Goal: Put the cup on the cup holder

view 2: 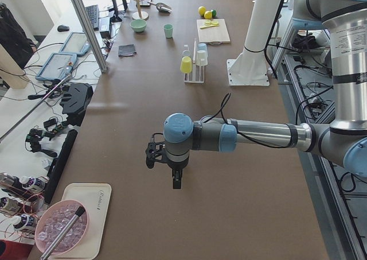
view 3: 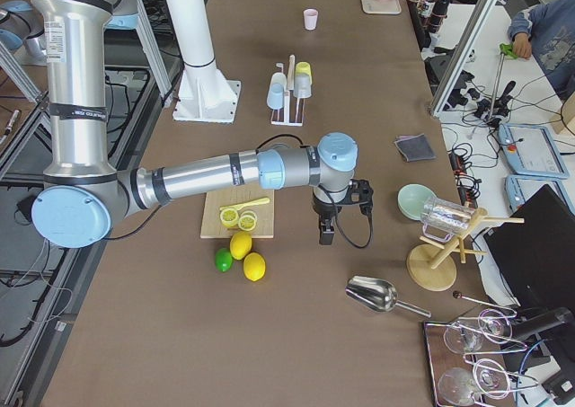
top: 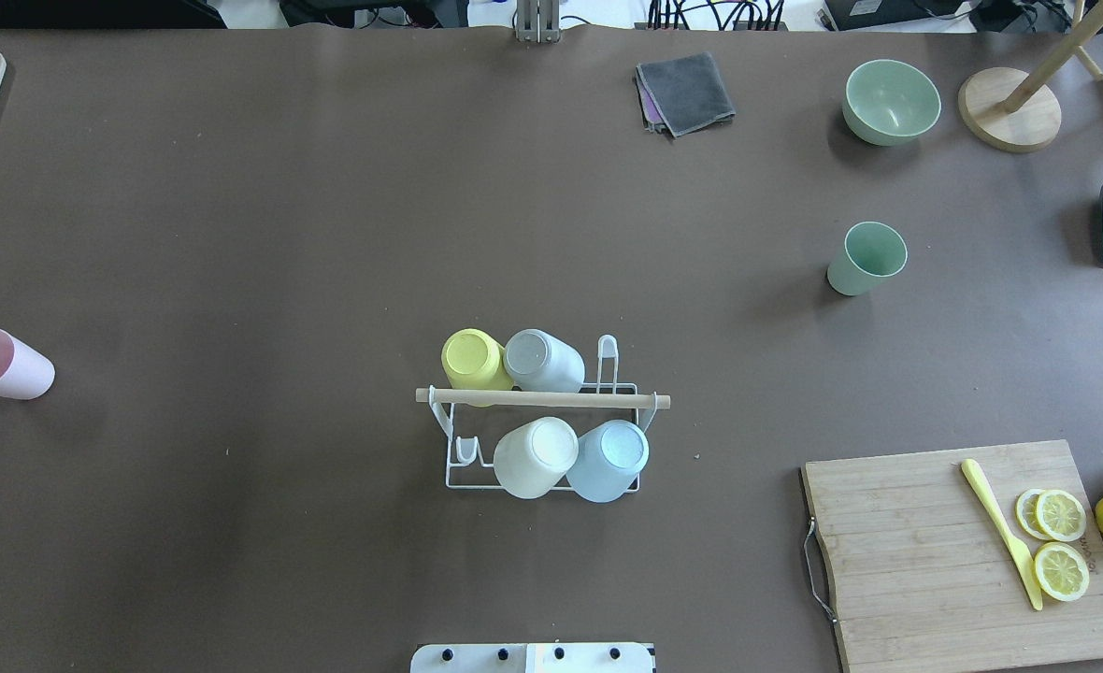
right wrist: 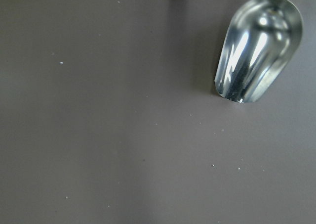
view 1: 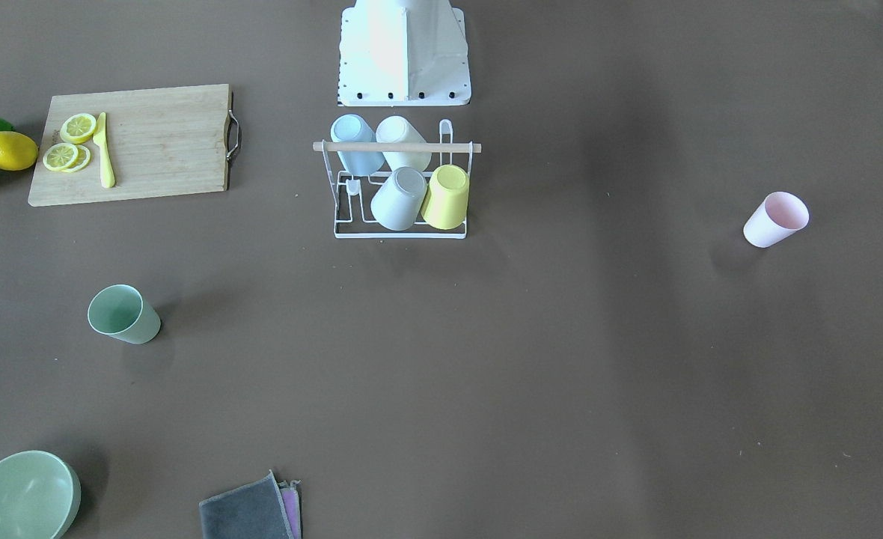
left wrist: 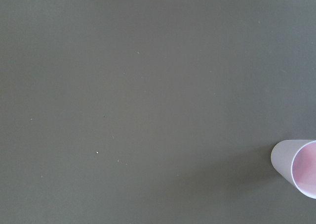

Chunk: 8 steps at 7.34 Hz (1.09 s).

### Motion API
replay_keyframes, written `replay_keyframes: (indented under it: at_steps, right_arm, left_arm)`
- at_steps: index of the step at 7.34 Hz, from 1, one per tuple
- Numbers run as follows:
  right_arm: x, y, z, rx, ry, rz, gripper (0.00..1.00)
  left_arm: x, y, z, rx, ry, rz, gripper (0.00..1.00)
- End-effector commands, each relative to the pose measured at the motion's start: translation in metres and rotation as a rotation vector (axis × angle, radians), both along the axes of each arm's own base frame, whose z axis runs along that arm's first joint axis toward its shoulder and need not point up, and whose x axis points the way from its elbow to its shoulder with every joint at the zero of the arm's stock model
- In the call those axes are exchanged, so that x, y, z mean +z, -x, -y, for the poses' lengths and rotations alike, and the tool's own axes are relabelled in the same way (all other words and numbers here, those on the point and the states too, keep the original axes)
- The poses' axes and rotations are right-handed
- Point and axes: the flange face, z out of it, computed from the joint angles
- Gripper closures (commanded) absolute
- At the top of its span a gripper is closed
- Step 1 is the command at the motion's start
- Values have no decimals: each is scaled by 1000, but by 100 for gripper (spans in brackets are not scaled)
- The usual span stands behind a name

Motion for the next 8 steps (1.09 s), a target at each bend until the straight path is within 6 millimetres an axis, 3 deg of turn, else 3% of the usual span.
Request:
replay_keyframes:
  at_steps: [1,2,5,8]
  right_arm:
    - [-41,51,27,-82,-72,15,0]
    - [-59,81,36,-122,-94,24,0]
    - [-106,141,54,-212,-176,52,0]
    - [-144,189,65,-279,-232,78,0]
  left_arm:
    - [0,0,0,0,0,-2,2]
    - [0,0,0,0,0,0,2]
    - [6,-1,1,2,9,-2,2]
    - [-1,-1,11,4,-10,12,2]
